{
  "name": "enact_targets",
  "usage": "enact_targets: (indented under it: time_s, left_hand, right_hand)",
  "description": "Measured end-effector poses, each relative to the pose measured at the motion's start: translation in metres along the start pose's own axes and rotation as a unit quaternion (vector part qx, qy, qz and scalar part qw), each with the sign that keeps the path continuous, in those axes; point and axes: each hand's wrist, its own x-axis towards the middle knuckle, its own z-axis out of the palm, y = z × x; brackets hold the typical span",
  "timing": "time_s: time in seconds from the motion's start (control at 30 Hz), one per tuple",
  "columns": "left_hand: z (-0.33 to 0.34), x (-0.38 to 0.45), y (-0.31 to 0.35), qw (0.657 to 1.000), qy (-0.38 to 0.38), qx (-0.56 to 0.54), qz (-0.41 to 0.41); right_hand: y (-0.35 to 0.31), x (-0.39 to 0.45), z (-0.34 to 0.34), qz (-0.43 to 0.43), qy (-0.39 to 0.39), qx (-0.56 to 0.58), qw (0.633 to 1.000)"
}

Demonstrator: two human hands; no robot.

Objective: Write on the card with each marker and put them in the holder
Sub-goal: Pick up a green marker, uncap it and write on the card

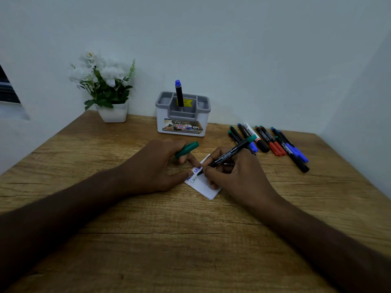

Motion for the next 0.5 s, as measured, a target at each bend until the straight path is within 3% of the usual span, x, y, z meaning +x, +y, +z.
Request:
enact_targets:
  time_s: [0.5]
  left_hand:
    - [0.0006, 0.0001, -0.0014, 1.0, -0.005, 0.009, 0.0]
  right_hand:
    - [-0.0004, -0.0007, -0.0005, 0.031, 0.008, 0.045, 0.998]
